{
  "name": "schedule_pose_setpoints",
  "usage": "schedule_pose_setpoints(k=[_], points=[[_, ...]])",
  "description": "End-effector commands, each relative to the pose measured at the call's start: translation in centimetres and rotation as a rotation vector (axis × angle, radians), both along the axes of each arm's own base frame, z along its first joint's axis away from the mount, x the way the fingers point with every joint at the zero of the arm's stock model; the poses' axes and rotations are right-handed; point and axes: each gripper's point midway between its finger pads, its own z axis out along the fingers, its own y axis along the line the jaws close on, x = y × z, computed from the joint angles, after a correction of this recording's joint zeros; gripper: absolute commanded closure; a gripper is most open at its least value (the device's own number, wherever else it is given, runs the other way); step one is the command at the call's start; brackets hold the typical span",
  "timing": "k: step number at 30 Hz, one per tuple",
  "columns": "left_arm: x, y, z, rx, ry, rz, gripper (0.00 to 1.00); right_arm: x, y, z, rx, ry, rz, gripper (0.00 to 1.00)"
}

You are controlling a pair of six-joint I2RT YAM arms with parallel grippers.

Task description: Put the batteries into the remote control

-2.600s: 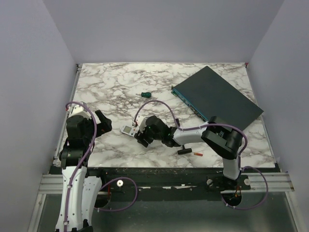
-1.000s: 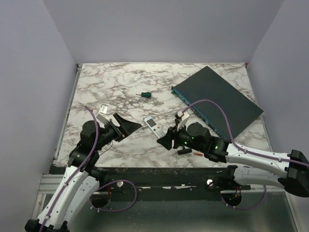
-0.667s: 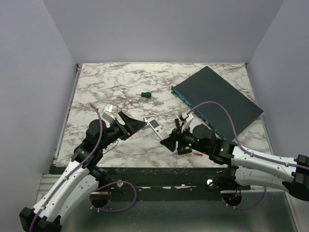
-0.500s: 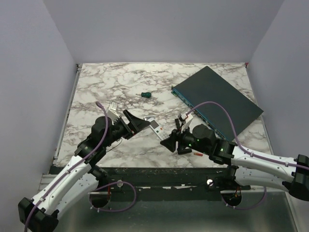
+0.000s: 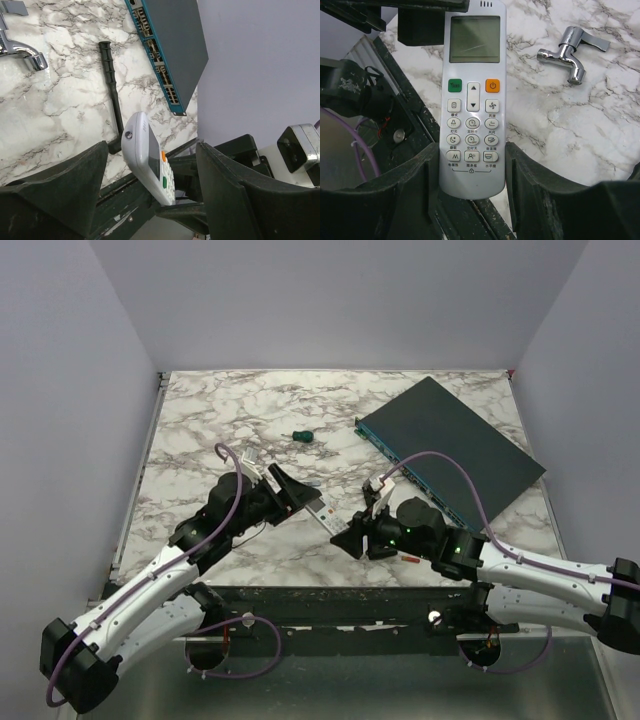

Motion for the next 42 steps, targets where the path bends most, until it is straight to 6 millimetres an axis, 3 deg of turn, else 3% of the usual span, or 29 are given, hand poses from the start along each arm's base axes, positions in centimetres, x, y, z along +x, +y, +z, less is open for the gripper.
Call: schedule_pose_setpoints(k=[1, 8, 22, 25, 28, 29, 31, 32, 34, 37, 42], points=[[0.8, -0.5, 1.4, -0.03, -0.032, 0.024, 0.32, -1.0, 1.2, 1.2, 0.028, -0.017, 0.076, 0.99], [0.5, -1.3, 0.9, -0.032, -0.029, -0.005, 0.5, -0.8, 1.1, 1.5, 0.047, -0.038, 0.058, 0.99], [-0.3, -2.2, 0.2, -0.05, -0.039, -0.053, 0.73, 0.5, 1.2, 2.4, 0.064, -0.086, 0.007, 0.99], [-0.4, -2.5, 0.9, -0.077, -0.072, -0.067, 0.84, 0.7, 1.0, 2.4, 0.063, -0.088, -0.008, 0.95], [-0.6, -2.6, 0.9, -0.087, -0.084, -0.083, 1.0, 0.7, 1.0, 2.6, 0.073, -0.092, -0.011, 0.8], [-0.6, -2.7, 0.9, -0.094, -0.093, -0.09, 1.0, 0.7, 0.9, 2.8, 0.079, -0.09, -0.014, 0.65], [-0.8, -2.9, 1.3, -0.123, -0.12, -0.101, 1.0, 0.5, 0.8, 3.1, 0.097, -0.089, -0.013, 0.45], [-0.9, -2.9, 1.4, -0.137, -0.136, -0.104, 1.0, 0.4, 0.8, 3.5, 0.116, -0.093, -0.006, 0.29], [-0.9, -2.8, 1.7, -0.143, -0.161, -0.103, 1.0, -0.1, 0.8, 4.3, 0.157, -0.101, 0.011, 0.11], [-1.0, -2.5, 2.5, -0.149, -0.218, -0.104, 1.0, -0.2, 0.2, 5.5, 0.218, -0.098, -0.011, 0.01], [-1.5, -1.7, 4.6, -0.198, -0.35, -0.101, 1.0, 0.3, -0.6, 5.9, 0.274, -0.023, -0.098, 0.0]])
